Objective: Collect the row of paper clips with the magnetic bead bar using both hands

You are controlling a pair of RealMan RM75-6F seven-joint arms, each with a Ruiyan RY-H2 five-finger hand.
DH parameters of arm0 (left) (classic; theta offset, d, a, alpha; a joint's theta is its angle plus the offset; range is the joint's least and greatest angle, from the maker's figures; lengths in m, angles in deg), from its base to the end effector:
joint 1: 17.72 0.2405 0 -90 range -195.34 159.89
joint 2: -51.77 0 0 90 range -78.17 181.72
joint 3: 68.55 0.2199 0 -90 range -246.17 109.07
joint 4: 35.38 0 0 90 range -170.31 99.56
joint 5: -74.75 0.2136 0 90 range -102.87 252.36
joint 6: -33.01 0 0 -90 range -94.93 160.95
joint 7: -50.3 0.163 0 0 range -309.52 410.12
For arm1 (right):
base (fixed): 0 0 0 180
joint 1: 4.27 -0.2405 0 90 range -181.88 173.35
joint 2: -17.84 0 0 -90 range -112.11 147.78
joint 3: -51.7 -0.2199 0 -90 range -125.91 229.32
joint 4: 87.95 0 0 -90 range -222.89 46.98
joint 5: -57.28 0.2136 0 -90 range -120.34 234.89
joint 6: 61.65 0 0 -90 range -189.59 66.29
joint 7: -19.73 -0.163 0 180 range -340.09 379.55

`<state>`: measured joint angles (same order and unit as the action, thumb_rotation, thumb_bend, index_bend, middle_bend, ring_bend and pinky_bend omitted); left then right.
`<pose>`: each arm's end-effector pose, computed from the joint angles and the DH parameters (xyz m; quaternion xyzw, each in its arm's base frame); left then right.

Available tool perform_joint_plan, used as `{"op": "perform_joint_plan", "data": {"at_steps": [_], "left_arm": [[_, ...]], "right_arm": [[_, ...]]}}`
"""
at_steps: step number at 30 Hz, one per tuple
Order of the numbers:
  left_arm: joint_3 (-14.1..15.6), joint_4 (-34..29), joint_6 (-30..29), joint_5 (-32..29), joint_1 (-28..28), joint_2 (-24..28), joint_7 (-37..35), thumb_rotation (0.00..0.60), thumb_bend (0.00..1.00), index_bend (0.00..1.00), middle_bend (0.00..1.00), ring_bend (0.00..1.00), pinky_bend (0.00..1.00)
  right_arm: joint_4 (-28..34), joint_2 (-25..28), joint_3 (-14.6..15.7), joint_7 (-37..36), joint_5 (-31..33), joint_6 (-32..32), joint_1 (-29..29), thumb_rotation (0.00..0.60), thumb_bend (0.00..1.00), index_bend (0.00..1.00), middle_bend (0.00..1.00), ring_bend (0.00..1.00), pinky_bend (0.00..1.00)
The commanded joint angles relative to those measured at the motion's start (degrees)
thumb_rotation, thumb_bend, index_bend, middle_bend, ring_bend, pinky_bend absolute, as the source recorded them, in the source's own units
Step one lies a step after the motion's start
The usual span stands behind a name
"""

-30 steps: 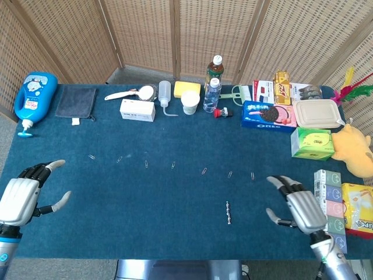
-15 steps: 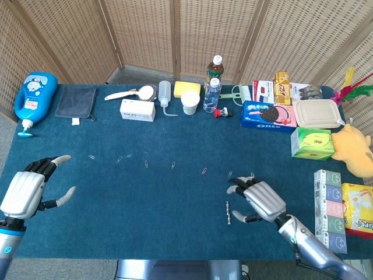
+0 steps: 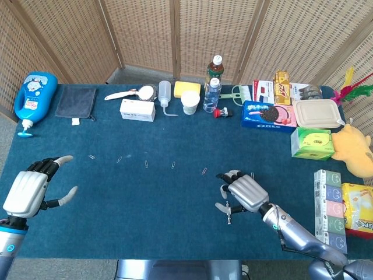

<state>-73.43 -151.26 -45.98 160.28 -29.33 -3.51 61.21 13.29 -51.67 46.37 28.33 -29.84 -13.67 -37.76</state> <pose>-0.1821 0.2193 0.1377 -0.6375 -0.3842 -0.4238 0.5161 -0.1336 -0.2682 0.0117 0.8225 -0.3424 0.3355 0.3062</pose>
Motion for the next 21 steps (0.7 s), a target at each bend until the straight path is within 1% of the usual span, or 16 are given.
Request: {"op": "perform_joint_plan", "data": {"at_steps": [1,4,8,14,21], "left_arm": [[0.0,-0.1,0.2,-0.1,-0.1,-0.1,0.1,0.284,0.5,0.19,0.27,0.25,0.27],[0.0,-0.2,0.2,-0.1,-0.3,-0.2,0.3,0.284,0.51,0.19,0.27,0.25,0.27],[0.2,-0.4,-0.1,0.1,-0.2,0.0,0.4,0.284,0.5,0.19,0.27,0.25,0.27],[0.4,-0.9,-0.9,0.6,0.1,0.6,0.4,0.284,0.5,0.19,0.27,0.25,0.27],[0.9,-1.2,-1.8,1.1,0.8,1.6,0.0,0.284,0.5,0.19,0.27,0.25,0.27]], "right_arm": [[-0.9,-1.2,0.6,2.7,1.2,0.2,-0.1,0.0,0.39,0.52,0.15,0.16,0.16],[-1.4,-2.0,1.4,4.7,1.4,0.8,0.1,0.0,0.39,0.52,0.13,0.15,0.16],[-3.2,-4.1,2.1,7.3,1.1,3.1,0.8,0.0,0.39,0.5,0.12,0.13,0.15],[-5.2,-7.0,3.3,9.8,0.9,5.4,1.6,0.0,0.39,0.5,0.11,0.13,0.15],[-8.4,-10.4,4.4,10.2,0.2,6.1,1.5,0.0,0.39,0.49,0.11,0.13,0.15]]}}
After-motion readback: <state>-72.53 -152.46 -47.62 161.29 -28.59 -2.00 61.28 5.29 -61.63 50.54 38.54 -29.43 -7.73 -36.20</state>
